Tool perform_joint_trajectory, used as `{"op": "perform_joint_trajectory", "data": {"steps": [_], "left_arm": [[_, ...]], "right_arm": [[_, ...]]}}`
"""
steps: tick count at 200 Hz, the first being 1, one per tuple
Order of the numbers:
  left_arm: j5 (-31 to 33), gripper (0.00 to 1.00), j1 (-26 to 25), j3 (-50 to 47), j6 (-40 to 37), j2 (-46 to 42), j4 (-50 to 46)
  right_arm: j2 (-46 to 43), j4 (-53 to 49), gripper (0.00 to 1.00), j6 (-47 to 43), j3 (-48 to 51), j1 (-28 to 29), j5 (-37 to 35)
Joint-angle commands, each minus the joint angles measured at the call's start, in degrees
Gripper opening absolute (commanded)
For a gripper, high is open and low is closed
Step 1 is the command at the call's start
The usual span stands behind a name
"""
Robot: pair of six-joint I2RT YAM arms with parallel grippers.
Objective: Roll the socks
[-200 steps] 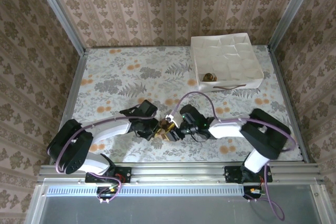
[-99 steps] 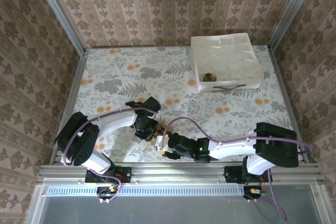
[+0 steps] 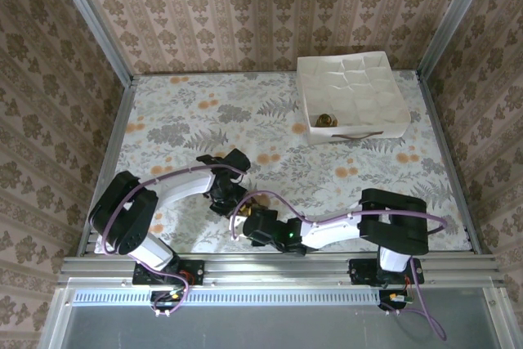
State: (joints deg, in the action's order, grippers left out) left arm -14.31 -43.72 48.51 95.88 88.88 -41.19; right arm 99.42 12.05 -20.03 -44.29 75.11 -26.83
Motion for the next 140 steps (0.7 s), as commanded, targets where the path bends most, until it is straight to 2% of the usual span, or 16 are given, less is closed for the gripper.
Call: {"op": "perform_joint_trajectory", "data": {"steps": [1, 20, 31, 56, 68, 94, 116, 140], "left_arm": [[2.0, 0.06, 0.4, -2.5, -2.6, 1.5, -5.8], [2.5, 0.17, 1.3, -2.3, -3.9, -1.2, -4.3], [2.8, 0.29, 2.0, -2.1, -5.1, -3.3, -3.1], [2.2, 0.62, 4.4, -1.8, -7.7, -8.1, -0.4], [1.8, 0.72, 5.3, -2.1, -9.0, -10.5, 1.7], [2.4, 0.77, 6.6, -4.0, -11.0, -16.1, 7.0], [3.0, 0.78, 6.7, -6.6, -11.9, -20.8, 9.6], [2.1, 0.74, 6.2, -9.1, -12.8, -24.5, 9.8]], "right_arm": [[1.8, -3.5, 0.18, 3.4, -2.2, -0.3, -2.6], [2.3, -8.2, 0.00, 8.6, -2.6, -0.7, -1.2], [2.5, -10.8, 0.00, 11.8, -2.1, -1.1, 0.9], [1.6, -11.9, 0.00, 18.8, 1.8, -2.5, 7.9], [1.2, -11.2, 0.00, 21.6, 4.1, -3.8, 12.6], [0.0, -8.2, 0.00, 25.9, 8.2, -6.7, 20.4], [-0.1, -5.7, 0.00, 29.5, 10.6, -10.2, 27.4], [0.1, -3.5, 0.00, 31.8, 12.7, -12.4, 31.2]]}}
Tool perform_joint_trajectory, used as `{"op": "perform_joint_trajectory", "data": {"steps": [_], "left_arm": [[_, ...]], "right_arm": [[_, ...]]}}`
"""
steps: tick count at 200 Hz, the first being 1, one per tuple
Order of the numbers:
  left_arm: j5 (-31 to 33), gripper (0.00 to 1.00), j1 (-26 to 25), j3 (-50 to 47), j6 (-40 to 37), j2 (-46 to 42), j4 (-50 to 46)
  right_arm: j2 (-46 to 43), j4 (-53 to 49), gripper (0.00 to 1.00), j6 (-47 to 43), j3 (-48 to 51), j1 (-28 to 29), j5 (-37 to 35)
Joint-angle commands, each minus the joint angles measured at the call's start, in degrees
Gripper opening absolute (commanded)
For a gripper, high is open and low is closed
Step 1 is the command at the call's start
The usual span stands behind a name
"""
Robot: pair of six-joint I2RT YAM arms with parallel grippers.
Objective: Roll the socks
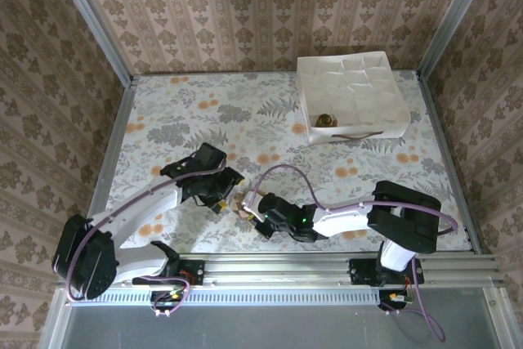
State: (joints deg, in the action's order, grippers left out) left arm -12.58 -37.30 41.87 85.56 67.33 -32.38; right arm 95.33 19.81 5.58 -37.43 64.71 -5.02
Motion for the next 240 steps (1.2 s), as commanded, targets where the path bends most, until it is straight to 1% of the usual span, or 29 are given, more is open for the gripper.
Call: {"op": "perform_joint_trajectory", "data": {"steps": [1, 25, 60, 94, 114, 155, 171, 194, 210, 220, 227, 233, 240], "left_arm": [[0.4, 0.74, -0.3, -2.6, -2.5, -3.1, 1.1], [1.1, 0.68, -2.2, -5.0, -1.6, -6.2, 1.0], [2.9, 0.65, -5.6, -7.1, -0.3, -7.5, 5.1], [1.8, 0.61, -7.3, -8.5, 1.2, -3.5, 9.6], [1.4, 0.61, -7.6, -9.1, 1.7, -0.6, 12.6], [0.4, 0.60, -7.6, -8.1, 0.8, 6.0, 16.8], [-0.2, 0.59, -7.6, -7.7, 0.7, 8.5, 17.0], [-0.9, 0.54, -7.8, -7.9, 1.4, 11.6, 15.5], [-1.2, 0.48, -8.1, -8.7, 2.4, 14.0, 15.0], [-1.7, 0.40, -8.2, -8.8, 3.0, 15.7, 14.1], [-2.3, 0.31, -8.3, -8.8, 3.3, 16.9, 13.0], [-2.7, 0.20, -8.3, -8.7, 3.8, 17.8, 11.3], [-3.0, 0.07, -8.2, -8.8, 4.5, 18.3, 9.5]], "right_arm": [[4.2, -11.1, 0.00, 6.2, 5.8, -2.1, 9.5], [4.9, -11.2, 0.00, 7.0, 6.2, -4.2, 12.2], [5.6, -12.2, 0.00, 8.4, 5.8, -7.5, 15.6], [6.6, -11.9, 0.00, 10.6, 6.3, -11.4, 19.5], [8.0, -12.3, 0.00, 11.3, 5.8, -13.3, 22.4], [10.0, -12.7, 0.00, 13.1, 5.4, -16.3, 26.0], [10.6, -12.9, 0.00, 14.1, 5.5, -17.5, 26.9], [12.0, -13.1, 0.00, 15.0, 5.2, -19.3, 28.9], [12.1, -13.6, 0.00, 14.3, 4.9, -19.5, 29.0], [11.7, -13.8, 0.00, 13.3, 4.5, -19.5, 28.8], [11.1, -13.9, 0.00, 12.1, 4.2, -19.5, 28.7], [10.1, -13.8, 0.00, 10.9, 4.1, -19.3, 28.3], [8.3, -13.4, 0.08, 9.2, 4.0, -18.9, 27.5]]}}
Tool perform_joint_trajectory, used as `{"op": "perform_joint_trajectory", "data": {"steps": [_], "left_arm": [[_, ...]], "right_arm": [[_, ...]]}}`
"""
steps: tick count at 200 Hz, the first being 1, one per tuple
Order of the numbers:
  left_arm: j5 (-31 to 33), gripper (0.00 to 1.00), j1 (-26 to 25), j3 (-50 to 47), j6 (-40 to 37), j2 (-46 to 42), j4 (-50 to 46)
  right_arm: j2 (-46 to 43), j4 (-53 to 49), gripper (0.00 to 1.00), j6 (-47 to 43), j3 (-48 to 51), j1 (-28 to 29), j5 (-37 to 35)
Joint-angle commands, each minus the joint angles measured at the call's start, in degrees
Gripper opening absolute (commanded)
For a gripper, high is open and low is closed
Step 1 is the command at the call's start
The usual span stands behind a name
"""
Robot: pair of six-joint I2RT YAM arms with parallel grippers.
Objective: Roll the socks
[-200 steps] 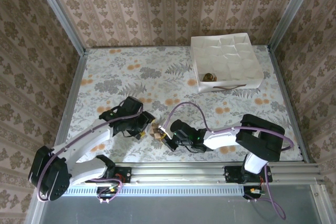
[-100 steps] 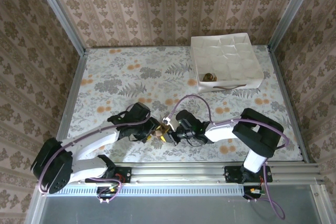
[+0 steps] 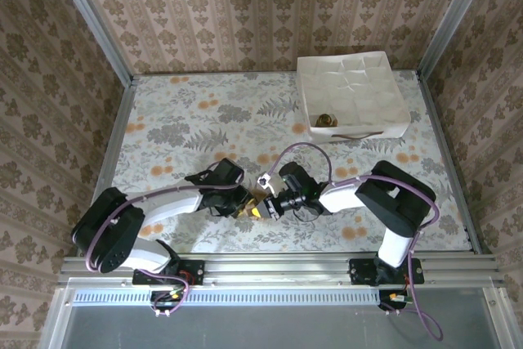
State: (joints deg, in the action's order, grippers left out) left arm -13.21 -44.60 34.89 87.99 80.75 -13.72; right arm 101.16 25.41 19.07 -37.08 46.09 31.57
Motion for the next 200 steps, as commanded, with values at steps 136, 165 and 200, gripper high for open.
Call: {"op": "perform_joint_trajectory", "data": {"steps": [136, 165, 200], "left_arm": [[-1.8, 0.00, -0.9, 10.2, 9.4, 11.0, -31.0], [-3.0, 0.00, -0.1, 10.7, 7.9, 12.7, -29.1], [-3.9, 0.00, 1.0, 10.9, 6.5, 12.6, -28.7]], "right_arm": [[-13.6, -15.7, 0.63, -32.5, -2.6, 28.0, -56.3], [-9.2, -15.5, 0.63, -34.3, -6.2, 28.6, -57.7], [-3.8, -14.1, 0.63, -35.3, -7.2, 28.1, -61.8]]}}
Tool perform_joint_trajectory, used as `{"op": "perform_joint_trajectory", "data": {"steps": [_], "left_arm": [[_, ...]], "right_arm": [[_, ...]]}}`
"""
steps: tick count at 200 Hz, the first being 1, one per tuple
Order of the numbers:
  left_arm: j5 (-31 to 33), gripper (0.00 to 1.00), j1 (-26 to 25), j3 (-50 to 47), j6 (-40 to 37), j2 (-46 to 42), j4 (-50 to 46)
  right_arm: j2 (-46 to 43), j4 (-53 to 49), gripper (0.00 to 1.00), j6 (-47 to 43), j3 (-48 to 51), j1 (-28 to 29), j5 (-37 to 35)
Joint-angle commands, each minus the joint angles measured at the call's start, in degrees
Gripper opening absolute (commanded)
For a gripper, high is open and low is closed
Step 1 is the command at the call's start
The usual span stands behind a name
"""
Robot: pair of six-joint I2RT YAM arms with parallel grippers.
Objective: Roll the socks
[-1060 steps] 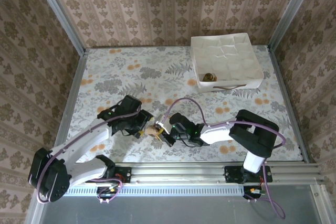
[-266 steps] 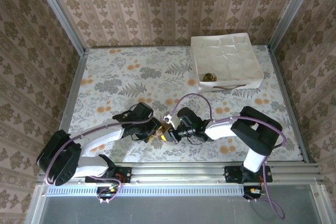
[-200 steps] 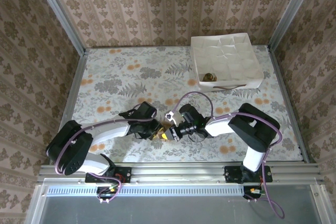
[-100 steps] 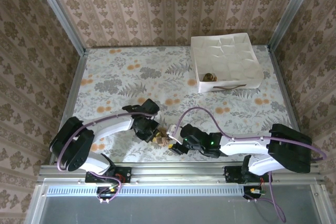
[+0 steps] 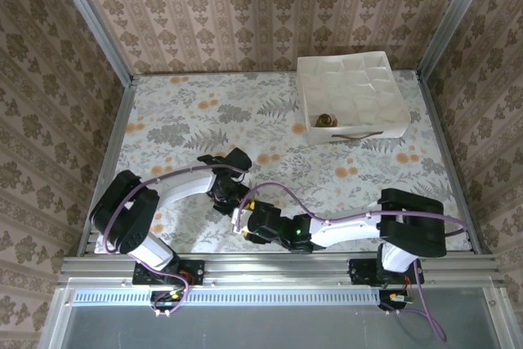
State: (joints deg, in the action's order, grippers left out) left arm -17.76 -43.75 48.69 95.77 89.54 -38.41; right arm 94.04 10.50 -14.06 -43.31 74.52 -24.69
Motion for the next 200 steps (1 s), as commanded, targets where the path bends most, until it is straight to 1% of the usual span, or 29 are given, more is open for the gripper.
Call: {"op": "perform_joint_trajectory", "data": {"steps": [1, 25, 36, 50, 51, 52, 55, 57, 58, 59, 62, 63, 66, 78, 89, 103, 118, 123, 130, 146, 163, 177, 200], "left_arm": [[0.6, 0.00, 0.2, -2.9, -1.3, 3.8, -3.9], [-0.9, 0.00, 0.6, -3.3, -2.1, 3.7, -2.0], [-1.6, 0.00, 0.9, -3.8, -2.3, 3.3, -0.9], [-1.6, 0.00, 1.3, -4.5, -2.2, 1.9, 0.2], [-1.6, 0.00, 1.2, -4.5, -2.2, 1.8, 0.3], [-1.6, 0.00, 1.3, -4.6, -2.3, 1.7, 0.3], [-1.5, 0.00, 1.3, -4.7, -2.3, 1.3, 0.5], [-1.5, 0.00, 1.4, -4.8, -2.4, 1.0, 0.6], [-1.4, 0.00, 1.4, -4.8, -2.4, 0.9, 0.7], [-1.4, 0.00, 1.4, -4.8, -2.4, 0.8, 0.8], [-1.4, 0.00, 1.5, -4.9, -2.5, 0.3, 1.0], [-1.4, 0.00, 1.5, -5.0, -2.5, 0.3, 1.1], [-1.3, 0.00, 1.6, -5.0, -2.6, -0.3, 1.3], [-1.2, 0.08, 2.2, -5.3, -2.9, -2.2, 2.1], [-0.8, 0.21, 2.7, -5.5, -3.1, -4.4, 2.5], [-0.2, 0.37, 3.6, -5.7, -3.6, -7.6, 3.2], [0.6, 0.51, 4.4, -5.8, -4.5, -10.9, 3.6], [0.8, 0.55, 4.7, -5.9, -4.8, -11.9, 4.0], [1.2, 0.60, 5.2, -6.2, -5.2, -13.6, 4.7], [2.8, 0.71, 5.8, -7.2, -6.1, -17.3, 5.5], [4.5, 0.74, 5.9, -9.4, -6.8, -21.4, 7.6], [5.0, 0.74, 5.6, -12.0, -7.0, -24.5, 11.2], [5.3, 0.71, 4.1, -15.0, -7.2, -27.0, 16.6]], "right_arm": [[3.5, 0.8, 0.62, -2.1, -1.0, -0.4, -5.5], [5.1, 1.5, 0.58, -2.0, -2.1, -1.5, -4.6], [5.4, 0.8, 0.53, -1.2, -2.9, -2.0, -3.8], [5.7, -0.2, 0.39, 0.1, -3.6, -2.3, -3.2], [5.8, -0.4, 0.36, 0.3, -3.6, -2.4, -3.0], [5.8, -0.4, 0.36, 0.3, -3.6, -2.4, -3.0], [5.9, -0.8, 0.30, 0.8, -3.8, -2.4, -2.6], [5.9, -0.9, 0.29, 0.9, -3.8, -2.5, -2.6], [6.0, -1.1, 0.26, 1.2, -3.9, -2.5, -2.5], [6.0, -1.1, 0.26, 1.2, -3.9, -2.5, -2.5], [6.2, -1.7, 0.21, 1.9, -4.0, -2.6, -2.3], [6.2, -1.7, 0.21, 1.9, -4.0, -2.6, -2.3], [6.4, -2.3, 0.17, 2.3, -4.2, -2.7, -2.2], [7.1, -5.2, 0.07, 4.9, -4.8, -3.4, -1.9], [7.4, -8.0, 0.00, 7.7, -4.7, -4.4, -0.4], [7.0, -10.0, 0.00, 10.6, -3.3, -6.1, 3.1], [6.2, -10.8, 0.00, 14.0, -0.9, -8.5, 9.2], [6.0, -10.5, 0.00, 14.6, -0.1, -9.2, 10.6], [5.8, -10.4, 0.00, 16.0, 1.1, -10.5, 14.3], [5.5, -10.0, 0.00, 17.6, 3.0, -12.9, 21.0], [5.5, -9.1, 0.00, 19.0, 4.2, -15.3, 26.5], [5.6, -7.9, 0.00, 20.3, 5.3, -17.2, 31.6], [6.5, -7.5, 0.00, 22.2, 5.9, -20.5, 37.2]]}}
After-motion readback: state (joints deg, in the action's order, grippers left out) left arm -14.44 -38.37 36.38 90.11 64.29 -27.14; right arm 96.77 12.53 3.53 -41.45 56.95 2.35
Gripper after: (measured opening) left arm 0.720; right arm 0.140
